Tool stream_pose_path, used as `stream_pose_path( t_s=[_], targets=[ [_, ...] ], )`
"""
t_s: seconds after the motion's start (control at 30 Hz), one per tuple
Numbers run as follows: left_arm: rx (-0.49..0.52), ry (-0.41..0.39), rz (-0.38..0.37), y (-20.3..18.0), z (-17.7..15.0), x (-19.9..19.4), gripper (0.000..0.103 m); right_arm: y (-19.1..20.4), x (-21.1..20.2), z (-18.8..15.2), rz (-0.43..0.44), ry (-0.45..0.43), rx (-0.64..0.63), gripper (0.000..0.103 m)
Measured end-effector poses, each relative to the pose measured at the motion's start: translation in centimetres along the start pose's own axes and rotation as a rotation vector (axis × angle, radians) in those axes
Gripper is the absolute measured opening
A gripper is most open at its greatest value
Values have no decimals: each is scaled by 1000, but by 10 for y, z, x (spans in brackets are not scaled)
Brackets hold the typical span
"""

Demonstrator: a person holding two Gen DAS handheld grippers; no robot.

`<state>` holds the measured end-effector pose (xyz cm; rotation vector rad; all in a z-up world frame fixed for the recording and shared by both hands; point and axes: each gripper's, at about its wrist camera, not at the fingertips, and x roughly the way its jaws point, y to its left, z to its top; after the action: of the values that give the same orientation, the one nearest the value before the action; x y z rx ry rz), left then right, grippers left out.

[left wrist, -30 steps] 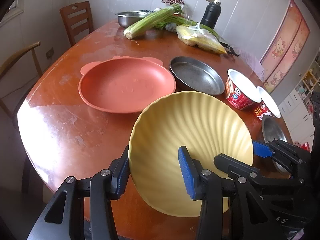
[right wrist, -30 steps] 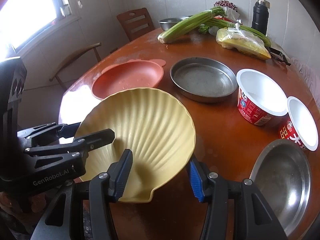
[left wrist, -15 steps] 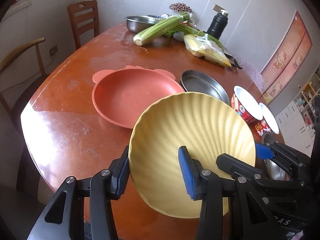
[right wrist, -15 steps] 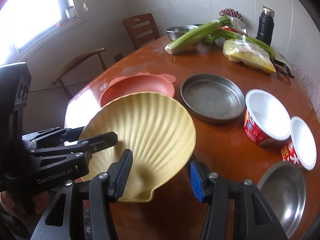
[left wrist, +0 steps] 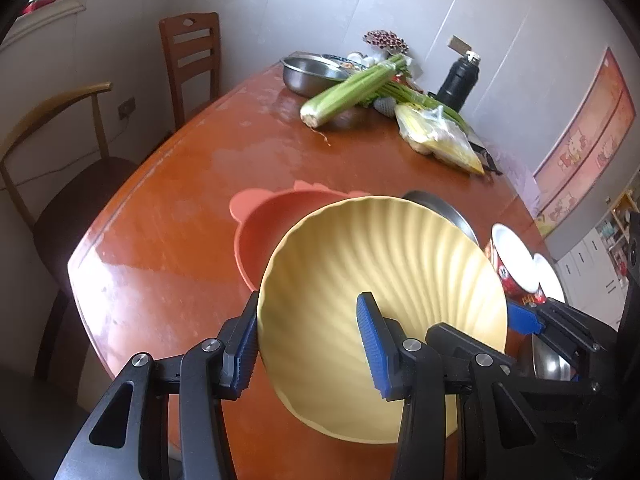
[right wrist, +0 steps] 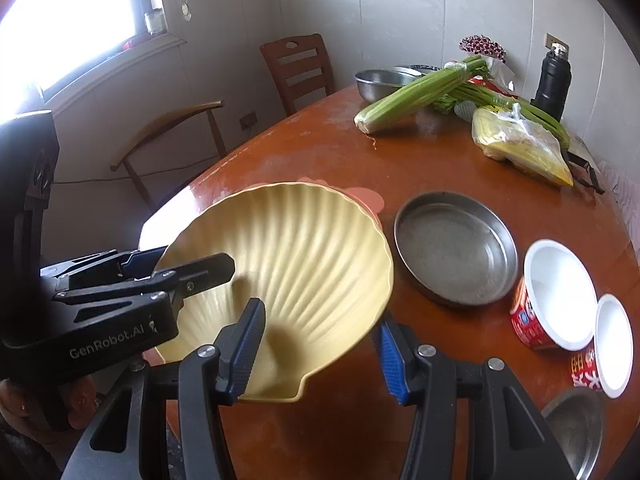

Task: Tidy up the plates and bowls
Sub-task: 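Carry the yellow shell bowl with the left gripper toward the orange plate, then lower the yellow bowl into the orange plate and open the left gripper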

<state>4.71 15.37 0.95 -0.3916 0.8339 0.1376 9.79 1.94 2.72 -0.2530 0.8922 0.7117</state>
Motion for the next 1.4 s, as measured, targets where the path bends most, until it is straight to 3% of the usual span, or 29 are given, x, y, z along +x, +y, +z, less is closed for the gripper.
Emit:
stream_pose_path(
  t_s=[0.57, 1.4],
  targets=[
    [22, -68, 41, 7, 56, -1, 47, 5, 13, 49, -9, -50, -8, 54],
    [18, 24, 115, 24, 44, 60, 47, -4, 72, 39, 3, 35, 22, 54]
  ],
)
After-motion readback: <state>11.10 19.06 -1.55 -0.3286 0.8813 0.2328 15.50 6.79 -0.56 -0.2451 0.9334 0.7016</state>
